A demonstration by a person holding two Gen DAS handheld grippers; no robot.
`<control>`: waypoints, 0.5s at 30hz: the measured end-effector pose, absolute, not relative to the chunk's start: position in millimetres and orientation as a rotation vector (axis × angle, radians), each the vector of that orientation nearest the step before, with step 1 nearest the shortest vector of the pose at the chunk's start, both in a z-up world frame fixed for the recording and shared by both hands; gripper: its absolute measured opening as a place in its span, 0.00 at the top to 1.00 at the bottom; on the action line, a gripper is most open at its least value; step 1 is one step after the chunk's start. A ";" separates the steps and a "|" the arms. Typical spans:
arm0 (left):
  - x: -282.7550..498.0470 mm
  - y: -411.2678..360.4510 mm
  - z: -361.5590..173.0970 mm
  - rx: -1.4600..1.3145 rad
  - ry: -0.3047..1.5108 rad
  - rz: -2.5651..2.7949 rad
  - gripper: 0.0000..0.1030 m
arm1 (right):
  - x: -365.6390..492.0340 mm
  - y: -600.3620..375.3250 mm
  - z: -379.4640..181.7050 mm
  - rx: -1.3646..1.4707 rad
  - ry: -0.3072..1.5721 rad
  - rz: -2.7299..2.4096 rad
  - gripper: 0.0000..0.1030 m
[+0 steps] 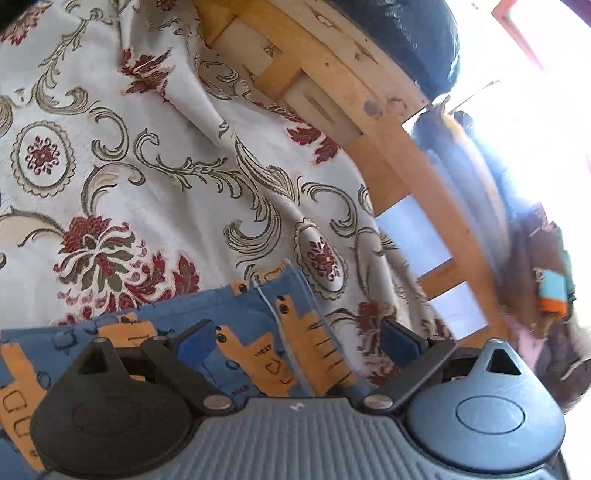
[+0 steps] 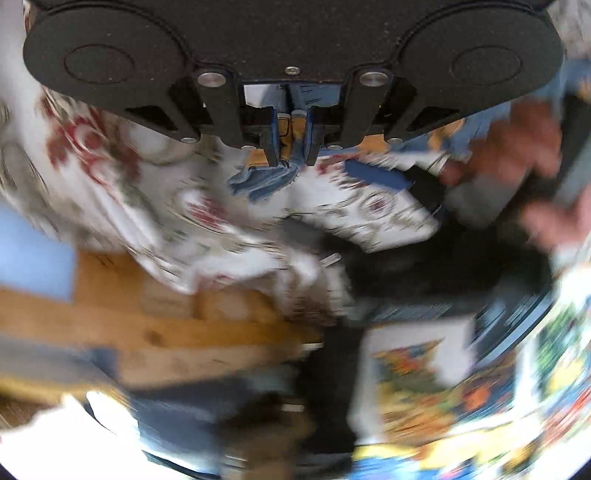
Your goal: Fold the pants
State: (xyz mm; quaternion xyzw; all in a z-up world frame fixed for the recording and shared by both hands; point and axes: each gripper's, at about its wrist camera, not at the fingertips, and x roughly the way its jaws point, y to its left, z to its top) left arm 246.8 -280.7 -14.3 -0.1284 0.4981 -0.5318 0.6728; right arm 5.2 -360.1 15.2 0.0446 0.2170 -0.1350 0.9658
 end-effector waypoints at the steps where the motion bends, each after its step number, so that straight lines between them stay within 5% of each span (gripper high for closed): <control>1: 248.6 -276.9 -13.8 -0.296 1.132 -1.196 0.05 | 6.6 -352.2 14.2 0.050 0.444 -0.251 0.86; 9: 259.8 -246.6 -21.4 -0.332 1.158 -1.133 0.09 | 14.0 -301.1 3.5 -0.161 0.485 -0.124 0.86; 12: 266.0 -235.4 -28.5 -0.370 1.177 -1.078 0.40 | 14.3 -291.5 0.1 -0.200 0.498 -0.099 0.86; 14: 270.9 -226.1 -35.1 -0.396 1.201 -1.026 0.71 | 16.9 -286.4 -0.1 -0.217 0.503 -0.087 0.86; 15: 273.1 -220.9 -38.2 -0.417 1.208 -1.009 0.75 | 16.4 -284.1 -0.7 -0.223 0.504 -0.080 0.86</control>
